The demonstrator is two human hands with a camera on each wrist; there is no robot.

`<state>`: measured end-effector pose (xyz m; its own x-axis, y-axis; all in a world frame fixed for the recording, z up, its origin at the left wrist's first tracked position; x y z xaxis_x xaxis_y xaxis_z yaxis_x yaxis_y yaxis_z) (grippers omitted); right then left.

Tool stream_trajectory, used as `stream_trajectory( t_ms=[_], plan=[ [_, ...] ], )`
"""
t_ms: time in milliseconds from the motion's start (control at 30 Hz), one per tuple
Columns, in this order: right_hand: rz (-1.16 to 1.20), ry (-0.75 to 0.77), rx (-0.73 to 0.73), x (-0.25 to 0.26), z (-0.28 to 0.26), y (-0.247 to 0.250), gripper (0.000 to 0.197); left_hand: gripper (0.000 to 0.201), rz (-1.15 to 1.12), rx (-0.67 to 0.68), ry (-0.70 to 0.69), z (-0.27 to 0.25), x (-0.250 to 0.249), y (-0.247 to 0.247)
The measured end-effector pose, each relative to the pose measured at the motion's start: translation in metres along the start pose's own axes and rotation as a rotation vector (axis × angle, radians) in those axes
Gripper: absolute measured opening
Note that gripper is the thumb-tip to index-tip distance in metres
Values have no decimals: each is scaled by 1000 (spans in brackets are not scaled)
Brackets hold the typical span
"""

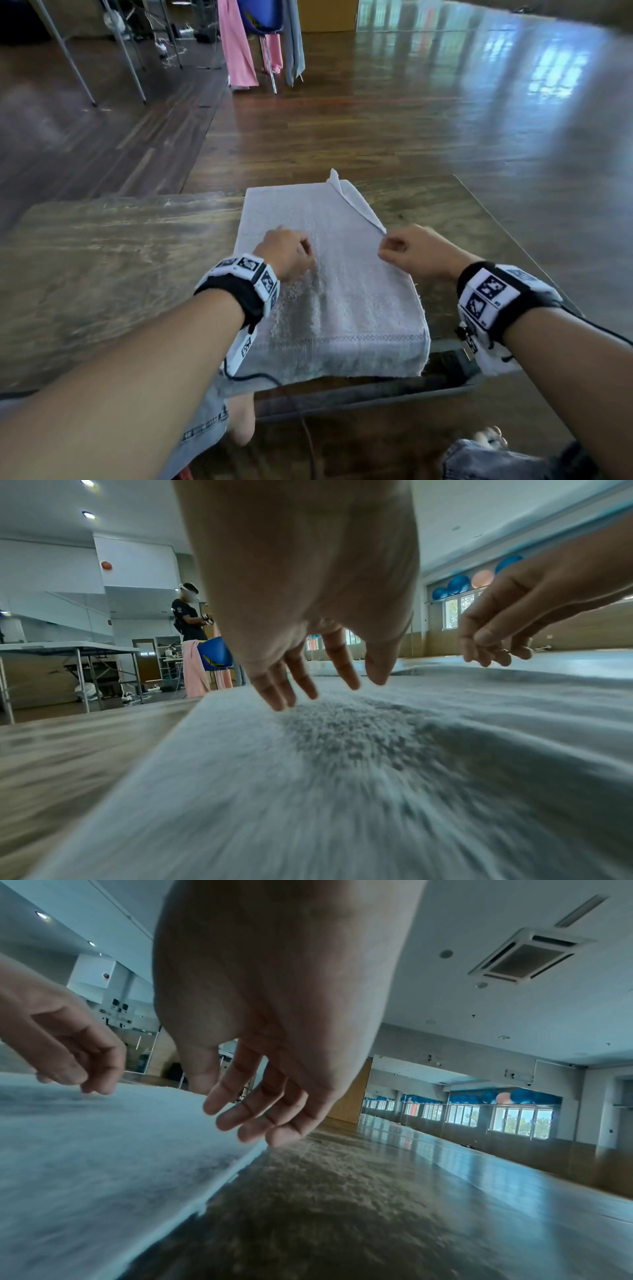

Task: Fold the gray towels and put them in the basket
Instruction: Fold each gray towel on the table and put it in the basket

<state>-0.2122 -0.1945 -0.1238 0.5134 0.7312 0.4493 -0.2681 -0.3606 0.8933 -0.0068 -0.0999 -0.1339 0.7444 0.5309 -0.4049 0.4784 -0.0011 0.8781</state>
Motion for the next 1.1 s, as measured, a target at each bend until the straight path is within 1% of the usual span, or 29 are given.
stream_trajectory(
  t_ms=[67, 133, 233, 300, 433, 500, 567, 667, 767, 867, 1000, 1100],
  plan=[
    [26, -11, -53, -9, 19, 3, 9, 28, 104, -16, 73, 27, -6, -7],
    [50, -24, -79, -18, 41, 6, 9, 45, 143, -45, 91, 55, -12, -11],
    [-1, 3, -62, -30, 79, 7, 20, 64, 145, -82, 88, 96, -20, -13],
    [-26, 27, -38, -34, 103, 6, 27, 74, 131, -93, 116, 120, -23, -15],
    [-50, 67, -1, -30, 144, 5, 30, 100, 88, -137, 187, 144, -18, -15],
    [-34, 67, 10, -28, 159, 4, 28, 113, 80, -89, 225, 149, -14, -22],
    [-16, 38, 38, -28, 172, 3, 30, 122, 144, 0, 245, 152, -8, -29],
    [-9, -30, 110, -30, 185, 0, 36, 128, 205, 88, 236, 156, -4, -31],
    [-30, -70, 199, -34, 193, -6, 38, 132, 227, 146, 246, 158, -5, -31],
    [-18, -59, 186, -38, 198, -6, 35, 134, 263, 168, 253, 161, -6, -30],
    [-30, -28, 153, -45, 206, 3, 36, 138, 256, 210, 243, 166, -3, -32],
    [36, -56, 54, -58, 210, 16, 34, 138, 238, 217, 240, 166, -3, -32]
  ],
)
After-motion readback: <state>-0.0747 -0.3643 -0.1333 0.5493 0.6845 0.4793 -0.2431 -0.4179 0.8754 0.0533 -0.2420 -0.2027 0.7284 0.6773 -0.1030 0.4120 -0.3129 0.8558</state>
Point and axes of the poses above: each hand's wrist, its own z-axis towards the middle knuckle, its own y-axis out of the back of the hand, x = y × z, the point moved 6 cm from there along z, towards the middle knuckle, and after that the axes turned 15 degrees about y, right-handed, at the moved point
